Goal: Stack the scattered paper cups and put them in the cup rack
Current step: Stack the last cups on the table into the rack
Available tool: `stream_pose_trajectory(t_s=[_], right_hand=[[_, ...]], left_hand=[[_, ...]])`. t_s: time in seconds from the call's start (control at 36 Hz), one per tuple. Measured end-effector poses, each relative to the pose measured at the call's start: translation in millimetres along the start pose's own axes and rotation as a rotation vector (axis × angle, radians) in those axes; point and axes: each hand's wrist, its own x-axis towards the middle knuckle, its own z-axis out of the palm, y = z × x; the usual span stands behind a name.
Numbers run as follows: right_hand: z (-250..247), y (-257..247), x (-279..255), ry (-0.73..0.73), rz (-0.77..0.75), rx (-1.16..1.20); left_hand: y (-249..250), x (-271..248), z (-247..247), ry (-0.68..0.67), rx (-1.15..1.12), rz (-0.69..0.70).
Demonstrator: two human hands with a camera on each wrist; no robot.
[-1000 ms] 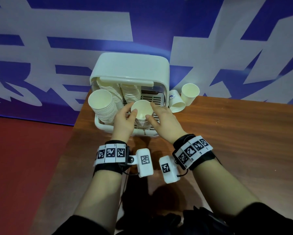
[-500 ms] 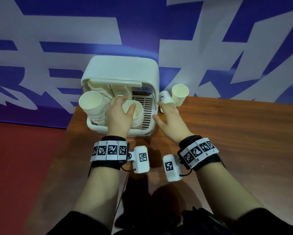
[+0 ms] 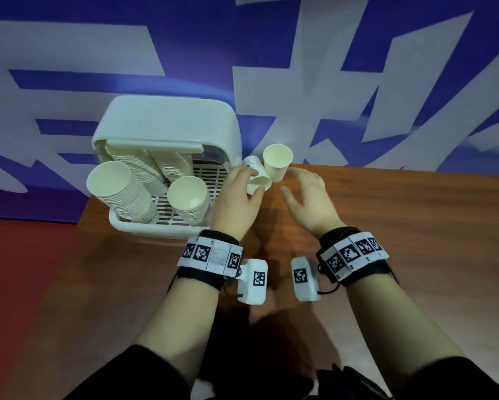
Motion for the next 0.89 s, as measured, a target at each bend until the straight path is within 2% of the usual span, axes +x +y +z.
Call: stream_pose_trajectory(t_s=[0.22,0.39,0.5,0.78,0.89], right_hand=[[-14.7,25.1,24.4,-0.077,-0.008,-0.071],[-14.2,34.9,42.9,-0.183,0.03,-0.186],[-8.6,43.9,54.2,-0.238,0.057,-0.209],[10.9,56.8,74.7,-0.271,0.04,-0.204],[20.3,62.1,76.8,-0.279,0.051,-0.187]], left_hand=[[-4.6,12.5,42.3,-0.098,0.057,-0.063],[-17.5,27.9,63.4,-0.135,0.289,-0.108],[-25.8,37.1,71.7,-0.13,0.351,-0.146],[-33.3,49.4,91.8,-0.177,0.551,-0.234],[-36.2,51.8,98.4,-0.212,0.621,-0.221]])
